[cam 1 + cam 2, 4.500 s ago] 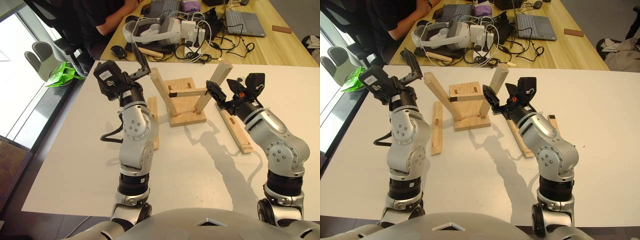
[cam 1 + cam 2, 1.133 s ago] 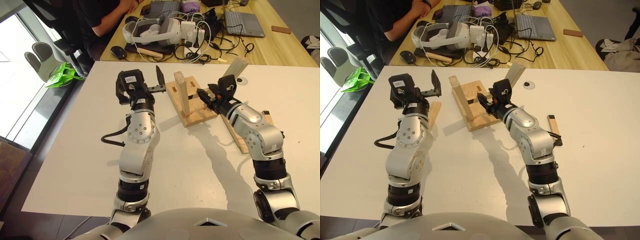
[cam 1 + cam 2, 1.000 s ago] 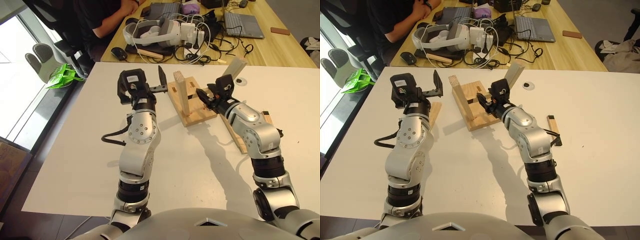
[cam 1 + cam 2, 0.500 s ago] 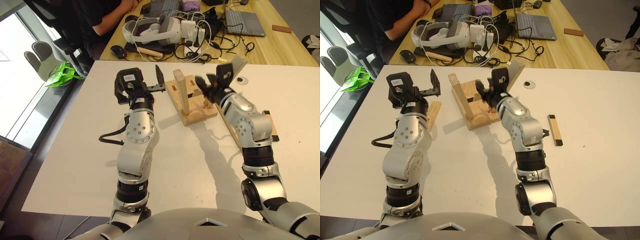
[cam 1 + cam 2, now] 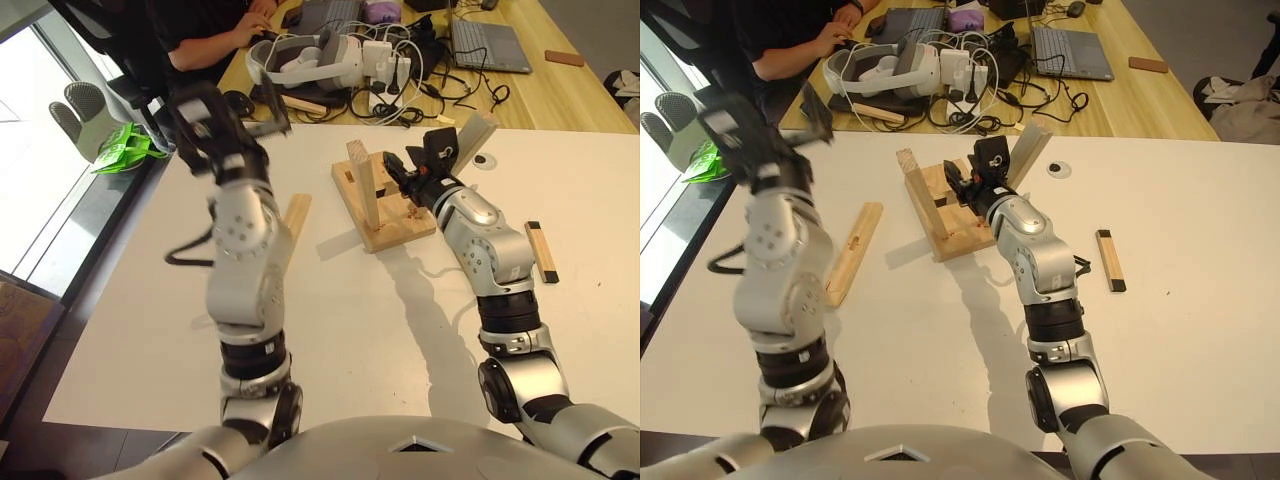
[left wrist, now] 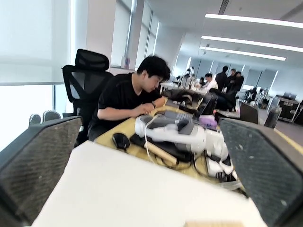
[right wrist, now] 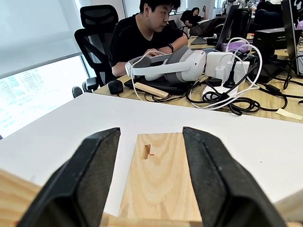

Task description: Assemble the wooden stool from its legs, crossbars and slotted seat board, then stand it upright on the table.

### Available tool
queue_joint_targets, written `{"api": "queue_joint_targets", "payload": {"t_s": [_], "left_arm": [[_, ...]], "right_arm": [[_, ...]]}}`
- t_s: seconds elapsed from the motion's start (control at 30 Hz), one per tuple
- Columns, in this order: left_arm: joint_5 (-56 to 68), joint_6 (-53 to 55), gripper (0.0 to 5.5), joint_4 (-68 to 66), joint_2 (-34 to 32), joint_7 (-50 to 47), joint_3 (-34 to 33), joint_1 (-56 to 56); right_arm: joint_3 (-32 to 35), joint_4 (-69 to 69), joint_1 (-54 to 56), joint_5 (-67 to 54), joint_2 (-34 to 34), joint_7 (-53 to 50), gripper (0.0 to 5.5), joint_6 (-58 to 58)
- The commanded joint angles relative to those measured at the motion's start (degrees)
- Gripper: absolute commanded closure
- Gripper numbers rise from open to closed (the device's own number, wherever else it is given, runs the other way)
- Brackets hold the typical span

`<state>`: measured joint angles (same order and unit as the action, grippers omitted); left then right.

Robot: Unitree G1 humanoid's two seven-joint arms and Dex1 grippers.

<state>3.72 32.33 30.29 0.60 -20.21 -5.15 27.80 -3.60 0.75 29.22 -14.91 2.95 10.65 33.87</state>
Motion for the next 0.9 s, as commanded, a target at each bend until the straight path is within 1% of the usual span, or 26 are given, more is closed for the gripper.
{"api": "queue_joint_targets", "payload": {"t_s": [0.03,0.17,0.27,0.33,0.37,0.4,0.43,0.5,0.53,0.57,0.6,0.63,0.7,0.77,0.9], "left_arm": [[9.51,-1.39,0.1,-5.09,-4.99,8.46,-6.4,21.43],[16.95,-1.36,0.1,-7.81,-6.43,14.57,-8.33,29.58],[23.29,0.64,0.1,-8.14,-7.21,17.59,-10.24,32.66],[26.4,3.75,0.1,-8.26,-8.24,18.95,-10.48,31.87],[28.27,6.62,0.1,-8.14,-8.53,19.46,-10.24,29.92],[30.38,10.28,0.1,-7.34,-7.8,19.68,-9.15,25.58],[31.73,13.56,0.1,-6.64,-6.84,19.59,-7.52,21.18],[30.15,16.48,0.1,-6.69,-4.26,18.63,-0.95,11.53],[28.77,19.41,0.1,-8.48,-2.64,17.62,4.69,6.05],[25.31,20.43,0.1,-9.48,-3.46,16.88,11.3,2.02],[22.87,21.65,0.1,-10.08,-4.53,16.59,16.44,-0.85],[20.05,21.6,0.1,-10.07,-5.92,16.35,19.76,-1.95],[16.75,21.45,0.1,-10.06,-7.49,16.58,22.05,-1.46],[15.3,19.29,0.1,-10.05,-6.26,16.36,20.39,-0.51],[14.4,12.33,0.1,-8.89,-3.69,15.24,12.39,3.6]], "right_arm": [[0.3,-0.94,-1.15,0.64,-0.14,-0.65,3.05,0.83],[-0.39,-1.96,-2.0,0.79,-0.57,-0.46,3.05,1.52],[-0.68,-2.44,-2.24,1.09,-0.57,-0.24,3.05,1.99],[-0.66,-2.72,-2.38,1.21,-0.38,-0.28,3.05,2.32],[-0.66,-2.88,-2.48,1.26,-0.25,-0.3,3.05,2.47],[-0.62,-3.03,-2.64,1.38,-0.08,-0.41,3.05,2.64],[-0.54,-3.14,-2.76,1.5,0.14,-0.49,3.05,2.79],[-0.16,-2.88,-2.85,2.21,0.85,-1.06,3.05,3.03],[-0.02,-2.17,-2.58,2.93,1.31,-1.48,3.05,3.06],[0.03,-1.37,-2.12,3.45,1.54,-1.72,3.05,2.98],[0.13,-0.87,-1.71,3.73,1.67,-1.72,3.05,3.03],[0.26,-0.65,-1.43,3.89,1.73,-1.71,3.05,3.06],[0.87,-0.73,-1.53,4.07,1.81,-1.89,3.05,2.96],[1.49,-0.48,-1.46,4.08,1.5,-2.16,3.05,2.57],[1.9,-0.4,-1.32,3.94,0.95,-2.19,3.05,2.04]]}}
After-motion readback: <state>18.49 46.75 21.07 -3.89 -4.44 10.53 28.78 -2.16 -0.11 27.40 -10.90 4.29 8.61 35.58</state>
